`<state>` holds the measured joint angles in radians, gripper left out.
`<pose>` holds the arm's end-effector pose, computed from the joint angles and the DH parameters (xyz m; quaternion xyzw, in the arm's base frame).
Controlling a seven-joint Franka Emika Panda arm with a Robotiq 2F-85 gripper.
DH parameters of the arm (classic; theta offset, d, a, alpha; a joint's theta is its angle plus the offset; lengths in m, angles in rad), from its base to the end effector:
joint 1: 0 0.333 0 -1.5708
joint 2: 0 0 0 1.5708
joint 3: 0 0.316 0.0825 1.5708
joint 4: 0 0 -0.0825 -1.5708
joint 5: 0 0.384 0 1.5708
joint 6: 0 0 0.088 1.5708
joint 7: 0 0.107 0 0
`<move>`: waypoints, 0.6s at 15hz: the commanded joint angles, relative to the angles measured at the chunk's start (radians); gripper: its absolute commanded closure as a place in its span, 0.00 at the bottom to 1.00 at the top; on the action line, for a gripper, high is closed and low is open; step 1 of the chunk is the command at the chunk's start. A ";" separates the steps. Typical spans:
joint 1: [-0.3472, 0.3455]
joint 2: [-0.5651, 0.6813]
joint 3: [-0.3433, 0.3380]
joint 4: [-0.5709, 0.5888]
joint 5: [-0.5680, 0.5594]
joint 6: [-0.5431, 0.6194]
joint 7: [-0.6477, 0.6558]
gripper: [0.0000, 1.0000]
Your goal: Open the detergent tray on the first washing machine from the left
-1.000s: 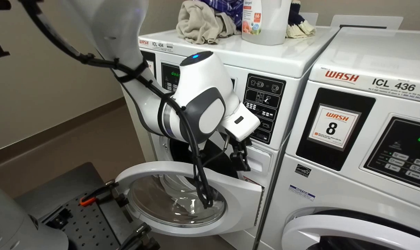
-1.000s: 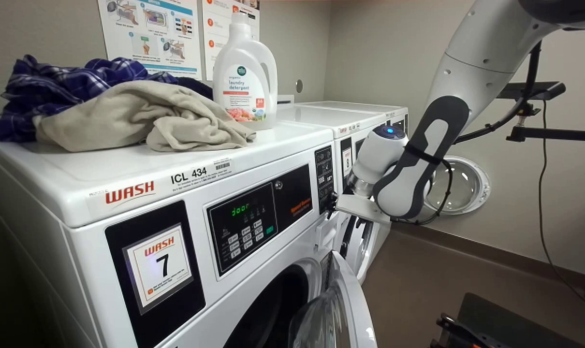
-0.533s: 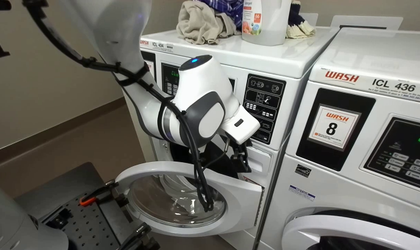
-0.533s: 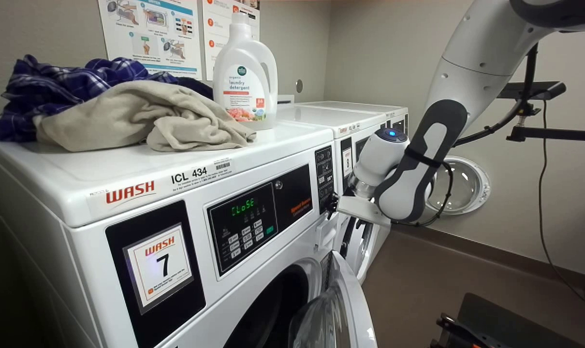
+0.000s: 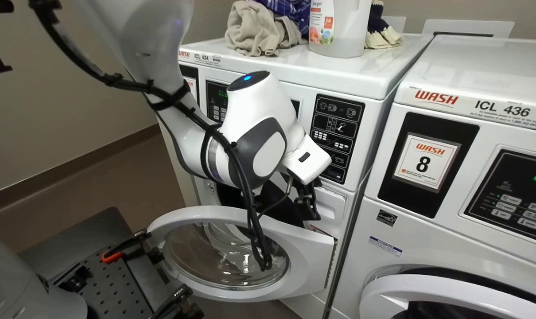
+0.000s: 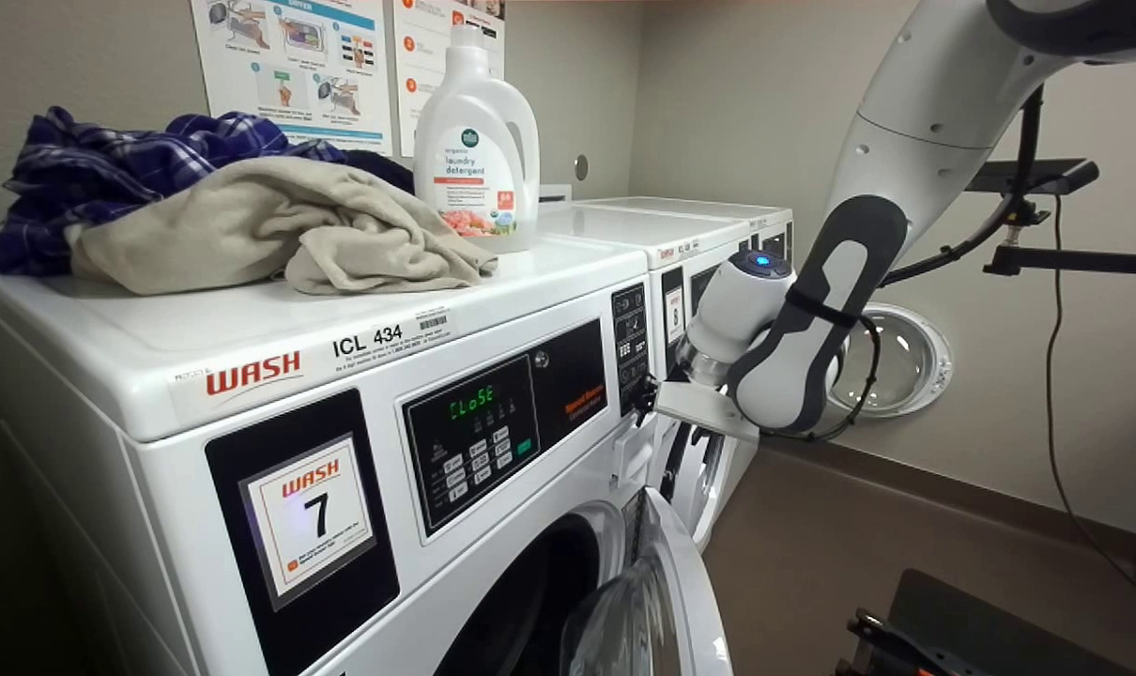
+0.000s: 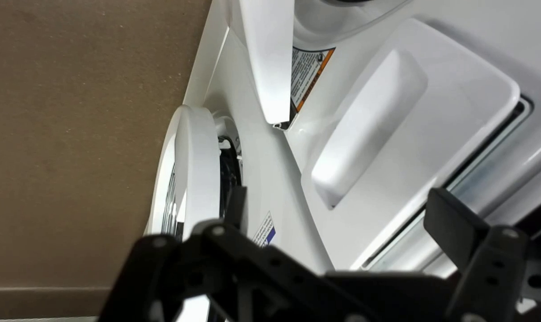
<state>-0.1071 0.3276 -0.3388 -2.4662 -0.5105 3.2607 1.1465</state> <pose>0.4745 -0.1768 0.2167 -0.8467 0.4784 -0.2329 0.0006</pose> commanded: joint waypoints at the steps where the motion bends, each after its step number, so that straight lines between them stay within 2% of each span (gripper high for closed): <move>1: 0.020 0.006 -0.019 -0.011 0.005 -0.067 0.007 0.00; 9: 0.027 -0.021 -0.009 -0.002 0.005 -0.219 0.006 0.00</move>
<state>-0.0898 0.3032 -0.3388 -2.4536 -0.5086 3.1513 1.1470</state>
